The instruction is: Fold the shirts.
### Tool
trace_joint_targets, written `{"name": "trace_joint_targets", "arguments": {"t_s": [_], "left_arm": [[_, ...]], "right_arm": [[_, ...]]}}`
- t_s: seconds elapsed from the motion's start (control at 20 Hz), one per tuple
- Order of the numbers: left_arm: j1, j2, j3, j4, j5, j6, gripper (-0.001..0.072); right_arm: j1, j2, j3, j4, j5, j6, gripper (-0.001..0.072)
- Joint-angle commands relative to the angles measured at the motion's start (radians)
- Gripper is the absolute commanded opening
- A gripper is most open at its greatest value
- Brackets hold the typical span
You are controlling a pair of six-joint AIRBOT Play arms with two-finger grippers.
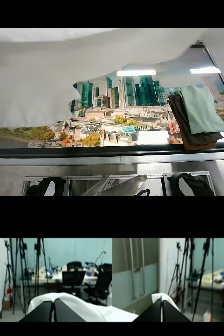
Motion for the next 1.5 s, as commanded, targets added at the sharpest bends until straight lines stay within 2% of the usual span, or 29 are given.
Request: {"name": "trace_joint_targets", "arguments": {"t_s": [0.0, 0.15, 0.25, 0.35, 0.4, 0.6, 0.75, 0.85, 0.95, 1.05, 1.2, 1.3, 1.45], "left_arm": [[0.001, -0.083, 0.29, 0.064, 0.042, -0.037, 0.0012], [0.001, -0.19, 0.302, 0.052, 0.111, -0.037, 0.0012], [0.0, -0.238, 0.153, -0.035, 0.105, -0.007, 0.0012], [-0.008, -0.292, -0.056, -0.17, 0.064, 0.074, 0.0013], [-0.043, -0.338, -0.145, -0.184, 0.045, 0.104, 0.0013], [-0.223, -0.618, -0.307, -0.035, -0.018, 0.16, 0.0013], [-0.301, -0.915, -0.246, 0.079, -0.041, 0.157, 0.0013], [-0.317, -1.129, -0.121, 0.093, -0.026, 0.146, 0.0013], [-0.312, -1.318, 0.041, 0.094, -0.021, 0.084, 0.0013], [-0.293, -1.437, 0.151, 0.092, -0.05, 0.034, 0.0012], [-0.273, -1.44, 0.111, 0.075, -0.189, 0.001, 0.0013], [-0.272, -1.389, 0.059, 0.075, -0.238, 0.032, 0.0013], [-0.272, -1.31, 0.039, 0.077, -0.211, 0.055, 0.0012]], "right_arm": [[-0.037, 0.063, 0.099, -0.09, 0.046, 0.005, 0.0015], [-0.037, 0.025, 0.058, -0.092, -0.002, 0.052, 0.0015], [-0.035, -0.023, -0.022, -0.052, -0.058, 0.054, 0.0015], [-0.032, -0.083, -0.141, -0.011, -0.106, 0.054, 0.0015], [-0.017, -0.111, -0.213, -0.013, -0.106, 0.053, 0.0015], [0.05, -0.264, -0.556, -0.027, 0.031, 0.022, 0.0015], [0.06, -0.479, -0.719, -0.031, 0.201, 0.022, 0.0015], [0.055, -0.654, -0.718, -0.017, 0.279, 0.021, 0.0015], [0.055, -0.815, -0.672, 0.021, 0.354, 0.019, 0.0015], [0.051, -0.967, -0.556, 0.027, 0.341, 0.029, 0.0015], [0.045, -1.106, -0.351, 0.026, 0.307, 0.071, 0.0015], [0.041, -1.141, -0.253, 0.026, 0.27, 0.084, 0.0015], [0.031, -1.139, -0.22, 0.021, 0.198, 0.084, 0.0015]]}}
